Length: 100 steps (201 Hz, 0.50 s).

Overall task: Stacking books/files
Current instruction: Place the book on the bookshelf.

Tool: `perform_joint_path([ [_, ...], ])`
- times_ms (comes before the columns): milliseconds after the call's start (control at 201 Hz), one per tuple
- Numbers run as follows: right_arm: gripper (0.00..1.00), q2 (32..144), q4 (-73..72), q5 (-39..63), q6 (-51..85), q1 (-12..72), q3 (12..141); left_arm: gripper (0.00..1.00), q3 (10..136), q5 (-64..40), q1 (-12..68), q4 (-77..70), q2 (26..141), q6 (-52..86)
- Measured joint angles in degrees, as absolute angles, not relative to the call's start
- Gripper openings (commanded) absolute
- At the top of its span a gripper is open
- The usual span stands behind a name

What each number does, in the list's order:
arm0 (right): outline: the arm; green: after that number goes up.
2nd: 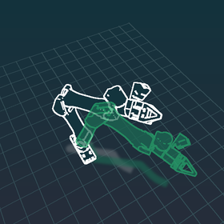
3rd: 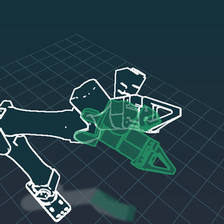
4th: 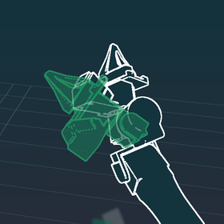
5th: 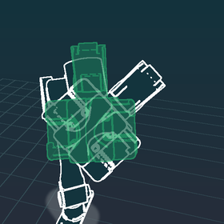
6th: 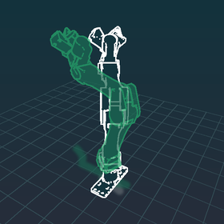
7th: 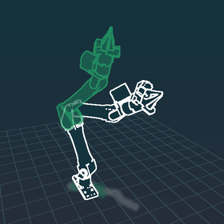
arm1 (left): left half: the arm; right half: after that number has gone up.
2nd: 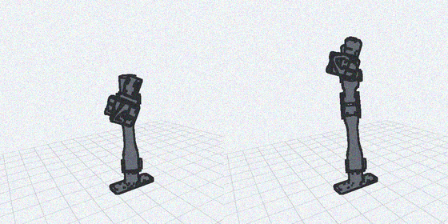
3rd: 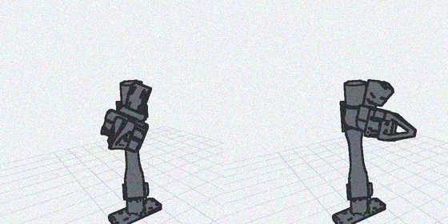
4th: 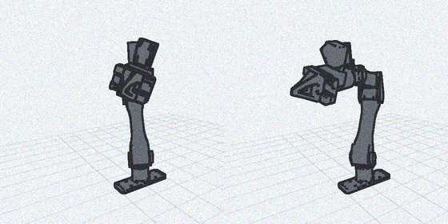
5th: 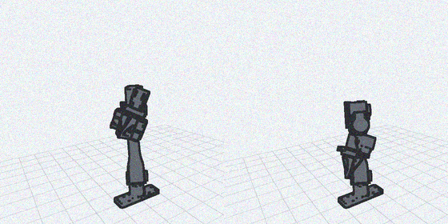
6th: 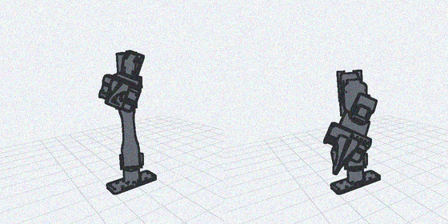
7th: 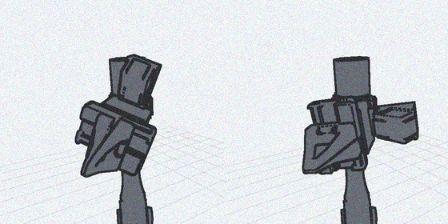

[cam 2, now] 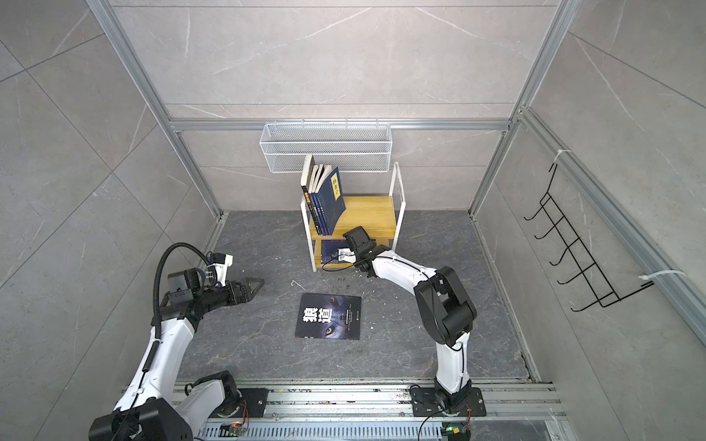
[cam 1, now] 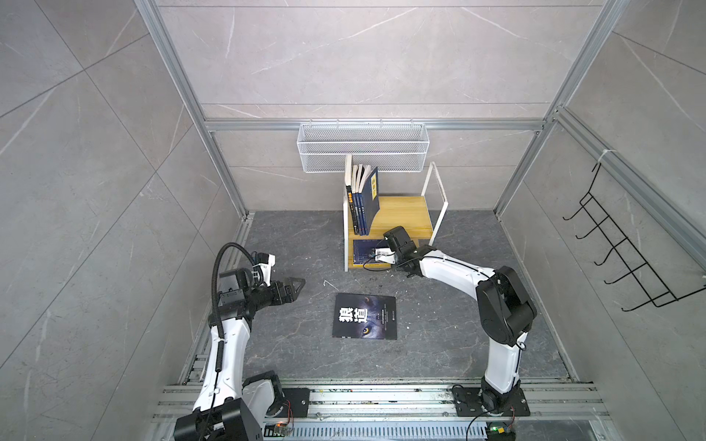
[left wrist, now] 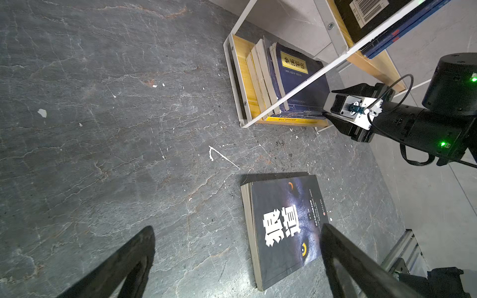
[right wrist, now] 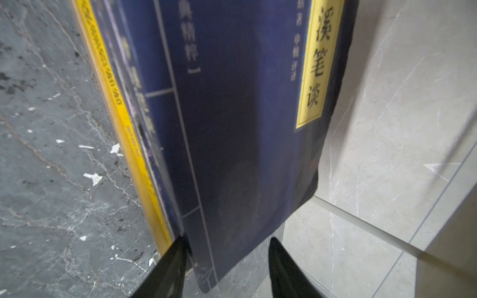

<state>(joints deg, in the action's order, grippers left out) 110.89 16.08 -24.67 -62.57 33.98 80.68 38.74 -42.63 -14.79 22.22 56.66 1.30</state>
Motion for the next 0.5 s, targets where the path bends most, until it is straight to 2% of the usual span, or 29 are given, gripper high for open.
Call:
perform_joint_path([
  [119,0.53,109.56,16.99,-23.53,-61.12,34.15,80.44,1.0,38.74,-44.29,-14.83,21.21,57.06,1.63],
  [294,0.53,102.26,20.16,-20.99,-55.9,36.05,78.83,0.94,38.74,-48.14,-14.26,19.68,59.05,3.07],
  [498,0.53,89.65,23.77,-17.32,-40.18,37.93,75.26,0.93,38.7,-48.73,-10.46,18.11,62.15,5.61],
])
